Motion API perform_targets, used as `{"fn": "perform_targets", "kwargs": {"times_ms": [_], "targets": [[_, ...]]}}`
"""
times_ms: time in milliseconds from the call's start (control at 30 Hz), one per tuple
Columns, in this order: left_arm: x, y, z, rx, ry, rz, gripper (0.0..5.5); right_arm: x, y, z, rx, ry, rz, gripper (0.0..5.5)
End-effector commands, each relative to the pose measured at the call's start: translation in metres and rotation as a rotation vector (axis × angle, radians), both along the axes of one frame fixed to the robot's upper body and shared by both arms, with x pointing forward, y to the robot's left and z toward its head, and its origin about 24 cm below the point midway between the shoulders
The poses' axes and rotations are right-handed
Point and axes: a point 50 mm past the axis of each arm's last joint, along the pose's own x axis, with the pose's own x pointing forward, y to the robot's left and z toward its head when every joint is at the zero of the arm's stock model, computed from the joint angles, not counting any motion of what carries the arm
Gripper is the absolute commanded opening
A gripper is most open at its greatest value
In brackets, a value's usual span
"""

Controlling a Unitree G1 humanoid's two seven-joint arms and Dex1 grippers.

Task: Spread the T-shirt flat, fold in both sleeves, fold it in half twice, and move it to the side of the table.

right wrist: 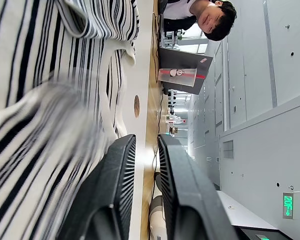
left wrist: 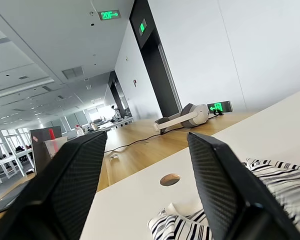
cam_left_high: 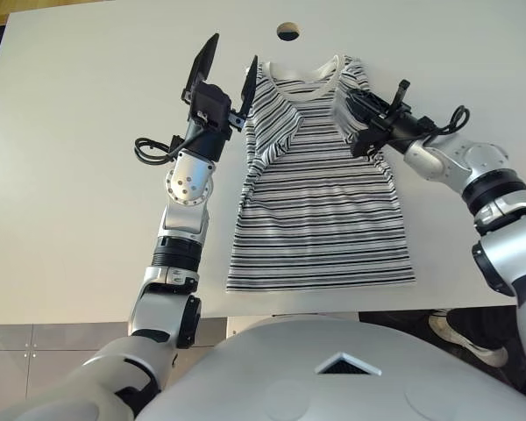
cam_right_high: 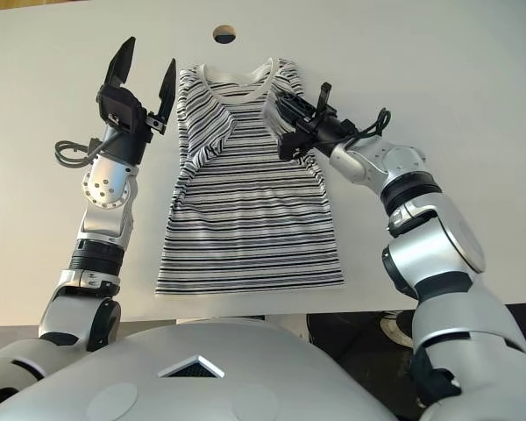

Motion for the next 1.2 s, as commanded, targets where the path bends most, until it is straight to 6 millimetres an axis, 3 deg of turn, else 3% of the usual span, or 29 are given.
{"fn": "perform_targets", "kwargs": {"times_ms": [33, 167, 233, 333, 433, 567, 700, 833, 1200], "targets": [[0.005, 0.004, 0.004, 0.023, -0.014, 0.002, 2.99, 0.006, -0.012, 0.014, 0.032, -0.034, -0.042, 1.44], [-0.006, 0.016, 0.007, 0.178, -0.033, -0.054, 2.99, -0.008, -0.041, 0.03, 0.144, -0.092, -0.063, 2.32], [-0.027, 0.034, 0.003, 0.379, -0.029, -0.129, 2.99, -0.03, -0.069, 0.044, 0.219, -0.106, -0.094, 2.6], [-0.069, 0.061, -0.004, 0.707, 0.015, -0.291, 2.99, -0.086, -0.102, 0.043, 0.182, 0.038, -0.103, 2.9], [-0.107, 0.075, -0.005, 0.9, 0.1, -0.467, 2.99, -0.133, -0.097, 0.042, 0.069, 0.201, -0.045, 2.9], [-0.13, 0.089, 0.002, 1.019, 0.212, -0.574, 2.99, -0.167, -0.102, 0.033, -0.218, 0.375, 0.0, 2.9], [-0.148, 0.088, -0.006, 1.045, 0.315, -0.701, 2.99, -0.185, -0.101, 0.026, -0.389, 0.529, 0.07, 2.9], [-0.159, 0.081, -0.014, 1.054, 0.368, -0.822, 2.99, -0.192, -0.093, 0.023, -0.432, 0.598, 0.13, 2.9], [-0.167, 0.084, -0.024, 1.142, 0.434, -0.941, 2.99, -0.213, -0.085, 0.028, -0.451, 0.726, 0.225, 2.9]]}}
